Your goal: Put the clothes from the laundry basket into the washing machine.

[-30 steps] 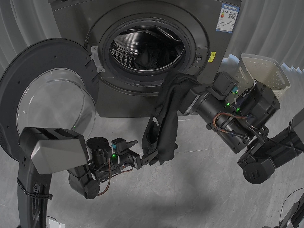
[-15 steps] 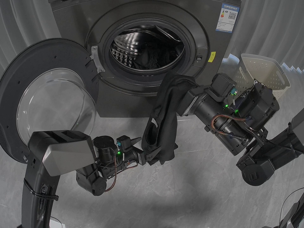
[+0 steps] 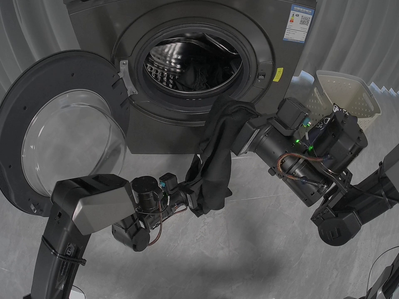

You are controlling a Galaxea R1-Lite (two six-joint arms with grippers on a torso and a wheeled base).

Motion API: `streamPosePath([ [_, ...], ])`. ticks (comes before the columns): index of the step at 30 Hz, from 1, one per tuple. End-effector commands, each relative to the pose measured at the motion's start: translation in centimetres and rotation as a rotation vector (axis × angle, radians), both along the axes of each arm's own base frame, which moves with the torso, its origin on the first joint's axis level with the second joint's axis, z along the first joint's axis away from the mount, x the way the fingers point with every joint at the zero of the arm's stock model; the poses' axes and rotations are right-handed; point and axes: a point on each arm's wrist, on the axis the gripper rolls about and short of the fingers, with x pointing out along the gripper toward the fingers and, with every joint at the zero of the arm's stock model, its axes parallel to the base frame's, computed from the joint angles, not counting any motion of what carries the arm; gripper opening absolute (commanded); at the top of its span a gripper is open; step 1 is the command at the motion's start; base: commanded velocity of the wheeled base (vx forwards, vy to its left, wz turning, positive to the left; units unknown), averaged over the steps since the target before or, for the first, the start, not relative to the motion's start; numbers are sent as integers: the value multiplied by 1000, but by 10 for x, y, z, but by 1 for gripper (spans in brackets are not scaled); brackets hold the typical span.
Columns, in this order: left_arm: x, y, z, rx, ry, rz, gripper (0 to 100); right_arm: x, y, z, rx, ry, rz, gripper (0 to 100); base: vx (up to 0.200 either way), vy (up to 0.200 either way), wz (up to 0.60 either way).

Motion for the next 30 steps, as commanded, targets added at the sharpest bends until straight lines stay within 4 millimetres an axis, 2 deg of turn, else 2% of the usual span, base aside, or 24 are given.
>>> streamPosePath([
  [1, 8, -2, -5, -11, -17, 27, 0, -1, -6, 1, 0, 1, -10, 0, 0, 0, 0],
  [3, 9, -1, -1, -14, -24, 34, 0, -2, -7, 1, -3, 2, -12, 0, 0, 0, 0],
  [6, 6, 5, 22, -38, -47, 43, 0, 2, -15, 1, -6, 5, -37, 0, 0, 0, 0],
  [7, 5, 5, 23, -39, -46, 45, 0, 3, -15, 1, -6, 5, -40, 0, 0, 0, 0],
  [8, -3, 13, 38, -45, -45, 50, 0, 11, -24, 0, -8, 8, -73, 0, 0, 0, 0],
  [10, -9, 19, 52, -45, -55, 58, 0, 15, -28, -2, -12, 12, -92, 0, 0, 0, 0],
  [13, -30, 34, 80, -49, -65, 70, 0, 17, -35, -8, -22, 28, -109, 0, 0, 0, 0],
  [14, -39, 44, 94, -52, -72, 84, 0, 15, -37, -12, -31, 42, -108, 0, 0, 0, 0],
  [23, -103, 73, 165, -104, -175, 91, 0, 8, -44, -47, -116, 153, -114, 0, 0, 0, 0],
  [26, -122, 82, 183, -129, -214, 91, 0, 12, -42, -62, -145, 191, -117, 0, 0, 0, 0],
  [28, -135, 88, 192, -146, -229, 88, 0, 14, -40, -67, -153, 200, -117, 0, 0, 0, 0],
  [30, -140, 90, 196, -160, -234, 84, 0, 15, -40, -68, -154, 199, -117, 0, 0, 0, 0],
])
